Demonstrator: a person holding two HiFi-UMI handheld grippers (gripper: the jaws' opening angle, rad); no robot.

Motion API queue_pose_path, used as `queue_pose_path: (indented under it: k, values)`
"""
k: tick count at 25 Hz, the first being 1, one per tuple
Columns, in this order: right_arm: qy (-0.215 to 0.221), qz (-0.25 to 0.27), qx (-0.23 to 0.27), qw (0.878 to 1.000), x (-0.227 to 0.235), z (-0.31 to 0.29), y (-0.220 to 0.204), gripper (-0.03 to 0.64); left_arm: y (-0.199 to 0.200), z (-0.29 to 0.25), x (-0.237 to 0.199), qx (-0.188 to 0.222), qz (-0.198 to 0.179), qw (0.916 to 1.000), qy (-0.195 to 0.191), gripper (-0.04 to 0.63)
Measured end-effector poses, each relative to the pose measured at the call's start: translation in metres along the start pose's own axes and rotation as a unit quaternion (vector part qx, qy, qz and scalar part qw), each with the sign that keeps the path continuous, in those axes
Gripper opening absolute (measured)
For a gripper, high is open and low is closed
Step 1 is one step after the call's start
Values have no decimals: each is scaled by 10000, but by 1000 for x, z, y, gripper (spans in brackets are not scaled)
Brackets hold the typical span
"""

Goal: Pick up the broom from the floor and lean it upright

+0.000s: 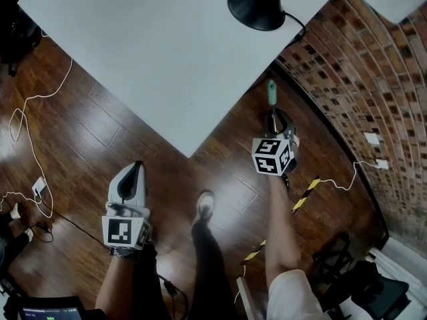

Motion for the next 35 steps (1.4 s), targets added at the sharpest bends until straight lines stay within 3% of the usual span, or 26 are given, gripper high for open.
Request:
queue_pose_path:
  k: [5, 16, 20, 23, 29, 35]
  values:
    - [352, 471, 31, 9983, -41, -14, 12, 91, 3, 0, -2, 58, -53, 9999, -71, 2]
    - [767, 21, 284, 9966, -61, -17, 45, 91, 8, -4, 12, 115, -56, 9999, -113, 2]
    - [732, -306, 424, 9959, -59, 2, 44, 89, 8, -2, 12, 116, -135, 9998, -135, 2]
    - [792, -291, 363, 9958, -62, 1, 50, 89, 4, 2, 10, -68, -129, 9999, -18, 2]
    - [816, -499, 222, 9952, -56, -8, 68, 91, 5, 2, 15, -38, -140, 9999, -74, 2]
    - [755, -517, 451, 9948, -55, -6, 66, 92, 2, 2, 17, -83, -144, 9999, -44, 2]
Point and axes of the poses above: the fingertips, and each gripper's own axes: z backward along the fingers, x to its right, y out of its top, the point moved 5 cm from there along z, backward along the fingers
